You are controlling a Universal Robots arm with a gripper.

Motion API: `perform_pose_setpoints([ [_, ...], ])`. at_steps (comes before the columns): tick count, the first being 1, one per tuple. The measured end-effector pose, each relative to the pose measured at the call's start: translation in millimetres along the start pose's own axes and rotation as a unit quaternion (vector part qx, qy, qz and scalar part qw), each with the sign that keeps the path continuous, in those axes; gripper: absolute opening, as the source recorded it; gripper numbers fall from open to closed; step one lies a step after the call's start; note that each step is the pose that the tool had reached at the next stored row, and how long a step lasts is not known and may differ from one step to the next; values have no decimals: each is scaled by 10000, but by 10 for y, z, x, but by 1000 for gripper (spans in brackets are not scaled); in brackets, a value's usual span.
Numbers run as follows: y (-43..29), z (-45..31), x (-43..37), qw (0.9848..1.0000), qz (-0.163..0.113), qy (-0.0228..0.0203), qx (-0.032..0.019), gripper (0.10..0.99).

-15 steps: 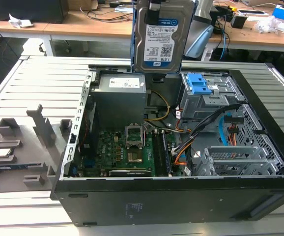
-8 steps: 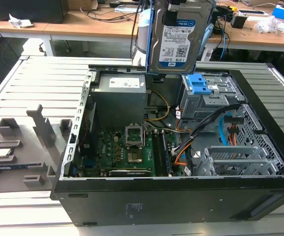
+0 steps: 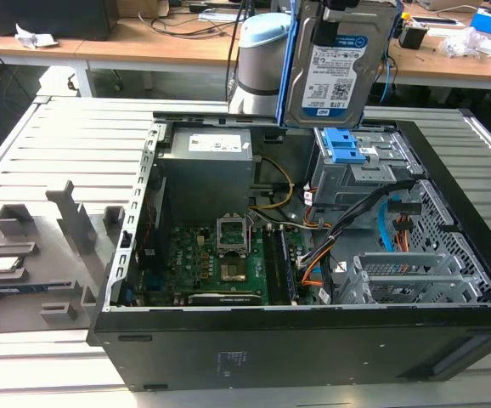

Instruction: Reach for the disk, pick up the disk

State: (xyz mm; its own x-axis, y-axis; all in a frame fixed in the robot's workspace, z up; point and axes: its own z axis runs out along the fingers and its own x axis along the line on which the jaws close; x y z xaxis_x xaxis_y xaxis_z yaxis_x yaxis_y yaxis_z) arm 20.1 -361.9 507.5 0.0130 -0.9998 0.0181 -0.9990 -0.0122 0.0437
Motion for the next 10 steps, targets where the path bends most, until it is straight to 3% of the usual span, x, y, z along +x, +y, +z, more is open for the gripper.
perform_pose_setpoints([
  [5, -205, -9, 3, 10000, 0, 0, 0, 365],
  [9, -325, -14, 4, 10000, 0, -1, 0, 365],
  [10, -389, -17, 5, 10000, -1, 0, 0, 365],
])
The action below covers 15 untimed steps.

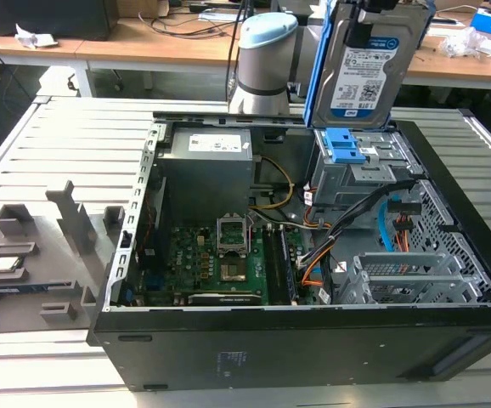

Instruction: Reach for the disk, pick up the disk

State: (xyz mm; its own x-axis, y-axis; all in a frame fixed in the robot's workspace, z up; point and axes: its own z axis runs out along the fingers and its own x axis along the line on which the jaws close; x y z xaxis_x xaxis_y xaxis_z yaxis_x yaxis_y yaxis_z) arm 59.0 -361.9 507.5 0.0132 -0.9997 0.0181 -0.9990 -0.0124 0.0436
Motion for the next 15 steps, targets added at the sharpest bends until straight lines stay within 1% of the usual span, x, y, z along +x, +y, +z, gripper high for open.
perform_pose_setpoints([
  [4, -132, -6, 2, 10000, 0, 0, 0, 365],
  [5, -196, -8, 3, 10000, 1, 0, 0, 365],
  [8, -308, -13, 4, 10000, 1, 0, 0, 365],
  [11, -397, -17, 5, 10000, 1, 0, 0, 365],
  [13, -503, -22, 7, 10000, 1, 0, 0, 365],
  [15, -571, -25, 7, 10000, 1, 0, 0, 365],
])
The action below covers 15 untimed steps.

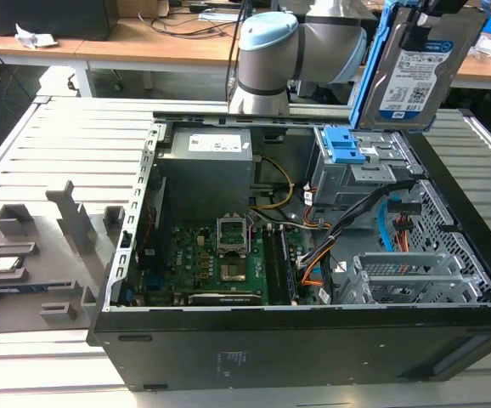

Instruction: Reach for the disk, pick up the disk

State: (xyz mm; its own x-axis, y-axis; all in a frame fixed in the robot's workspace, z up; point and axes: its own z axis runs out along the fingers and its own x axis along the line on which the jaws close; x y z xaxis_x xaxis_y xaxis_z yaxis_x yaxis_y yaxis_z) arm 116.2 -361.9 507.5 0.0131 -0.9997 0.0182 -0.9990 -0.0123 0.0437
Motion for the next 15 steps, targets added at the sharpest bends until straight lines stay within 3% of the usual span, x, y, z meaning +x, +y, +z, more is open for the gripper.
perform_pose_setpoints([
  [5, -265, -11, 4, 10000, 0, 0, 0, 365],
  [9, -396, -17, 5, 10000, 0, 0, 0, 365],
  [15, -728, -32, 9, 10000, 0, 0, 0, 365],
])
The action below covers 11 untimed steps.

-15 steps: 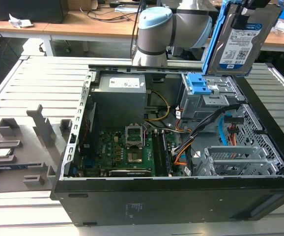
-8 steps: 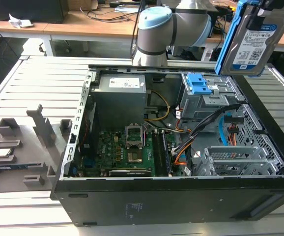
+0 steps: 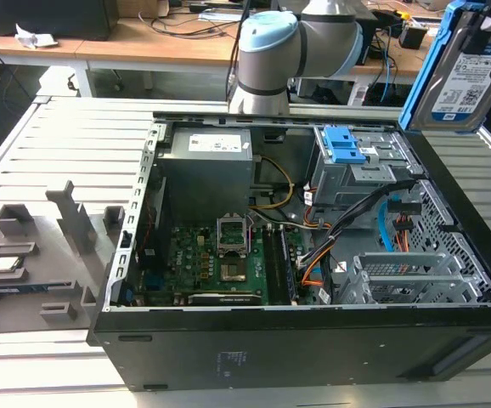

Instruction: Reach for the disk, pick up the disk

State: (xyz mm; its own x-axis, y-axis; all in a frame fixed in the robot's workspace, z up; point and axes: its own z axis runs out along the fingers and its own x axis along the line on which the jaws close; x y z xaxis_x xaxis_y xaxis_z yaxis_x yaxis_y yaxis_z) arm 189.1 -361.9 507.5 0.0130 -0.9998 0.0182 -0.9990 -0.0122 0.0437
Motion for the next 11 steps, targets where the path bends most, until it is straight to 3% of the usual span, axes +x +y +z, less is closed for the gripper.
perform_pose_setpoints([
  [6, -196, -8, 2, 10000, -1, 0, 0, 365],
  [11, -214, -9, 7, 10000, -1, 0, 0, 365],
])
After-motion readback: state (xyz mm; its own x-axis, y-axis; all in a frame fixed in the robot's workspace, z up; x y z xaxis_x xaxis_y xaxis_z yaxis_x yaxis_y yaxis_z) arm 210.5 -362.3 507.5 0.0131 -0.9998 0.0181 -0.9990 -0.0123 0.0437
